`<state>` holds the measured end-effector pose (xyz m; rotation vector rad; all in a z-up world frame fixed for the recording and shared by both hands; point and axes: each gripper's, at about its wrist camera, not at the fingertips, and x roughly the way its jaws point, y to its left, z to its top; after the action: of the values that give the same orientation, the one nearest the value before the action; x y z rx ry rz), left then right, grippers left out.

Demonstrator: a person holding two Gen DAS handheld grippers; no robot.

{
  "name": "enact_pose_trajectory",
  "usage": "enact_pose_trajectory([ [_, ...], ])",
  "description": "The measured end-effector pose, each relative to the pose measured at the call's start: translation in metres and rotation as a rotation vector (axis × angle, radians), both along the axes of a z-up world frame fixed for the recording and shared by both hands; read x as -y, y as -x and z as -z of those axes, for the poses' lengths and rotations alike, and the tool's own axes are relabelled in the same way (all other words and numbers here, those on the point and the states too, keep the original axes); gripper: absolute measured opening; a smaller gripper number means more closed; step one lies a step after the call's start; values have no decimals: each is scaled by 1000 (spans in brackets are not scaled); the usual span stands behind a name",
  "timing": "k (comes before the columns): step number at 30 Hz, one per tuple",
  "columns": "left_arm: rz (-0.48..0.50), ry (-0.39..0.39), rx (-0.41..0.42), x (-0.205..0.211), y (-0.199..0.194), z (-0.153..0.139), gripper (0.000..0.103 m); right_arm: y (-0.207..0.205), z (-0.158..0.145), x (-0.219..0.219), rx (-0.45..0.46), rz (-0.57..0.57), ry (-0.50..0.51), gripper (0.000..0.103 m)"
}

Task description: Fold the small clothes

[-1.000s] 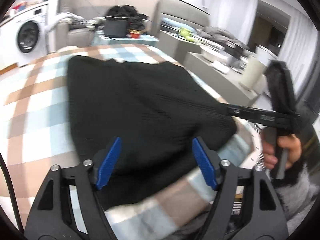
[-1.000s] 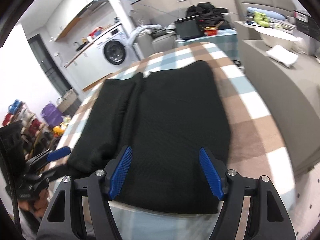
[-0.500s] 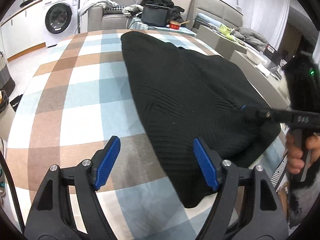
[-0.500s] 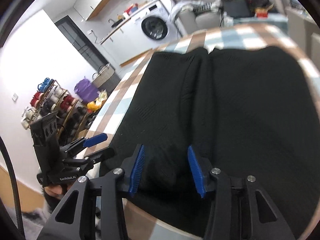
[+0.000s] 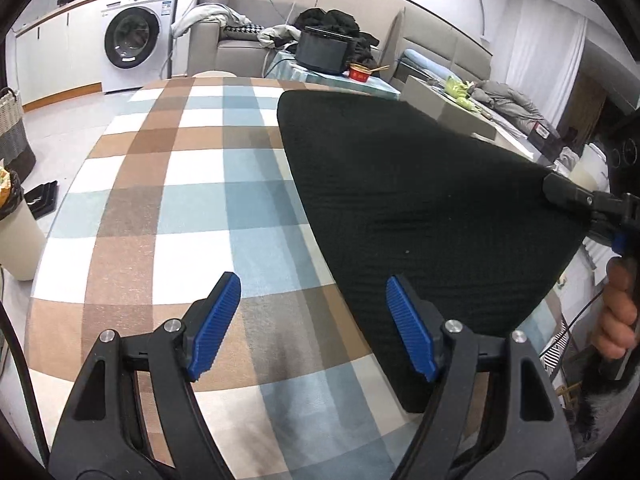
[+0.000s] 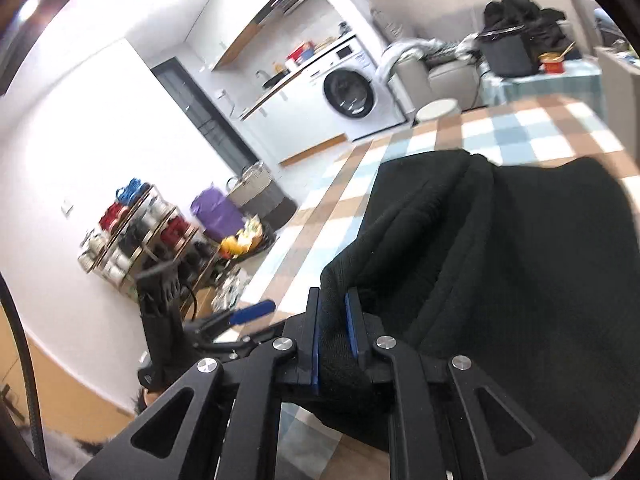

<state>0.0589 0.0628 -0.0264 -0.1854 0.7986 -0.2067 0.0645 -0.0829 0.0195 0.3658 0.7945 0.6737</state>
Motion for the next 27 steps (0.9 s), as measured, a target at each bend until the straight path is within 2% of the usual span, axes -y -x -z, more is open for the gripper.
enact_pose_trajectory([
  [3, 17, -8, -9, 8, 0, 2, 74, 9, 31, 7, -59, 78, 153, 11],
  [5, 41, -2, -21, 15, 0, 5, 74, 4, 61, 13, -146, 93, 240, 12],
  [7, 68, 0, -29, 26, 1, 7, 74, 2, 82, 18, -207, 93, 245, 14],
  [8, 84, -2, -32, 32, 2, 9, 74, 3, 85, 22, -211, 83, 216, 16],
  [10, 128, -4, -30, 43, 4, 12, 74, 3, 85, 27, -198, 65, 168, 30],
  [12, 166, -14, -29, 55, 7, 15, 74, 1, 88, 26, -189, 55, 144, 33],
  [14, 198, -43, -42, 64, 9, 21, 74, -1, 89, 19, -167, 37, 179, 25],
  [15, 209, -76, -53, 70, 9, 26, 74, 0, 87, 14, -154, 19, 197, 14],
  [18, 233, -133, -70, 78, 13, 35, 75, 8, 66, 11, -55, 2, 143, 13],
  [19, 240, -138, -75, 79, 14, 38, 79, 10, 63, 10, -50, 11, 165, 13],
  [22, 257, -150, -101, 77, 16, 45, 81, 4, 81, 9, -136, 29, 291, 14],
  [23, 260, -146, -101, 75, 16, 45, 83, 3, 86, 10, -151, 17, 306, 14],
  [26, 257, -138, -103, 70, 16, 44, 83, 0, 79, 16, -135, 18, 252, 28],
  [27, 256, -140, -101, 70, 15, 43, 83, -2, 76, 17, -128, 25, 244, 38],
])
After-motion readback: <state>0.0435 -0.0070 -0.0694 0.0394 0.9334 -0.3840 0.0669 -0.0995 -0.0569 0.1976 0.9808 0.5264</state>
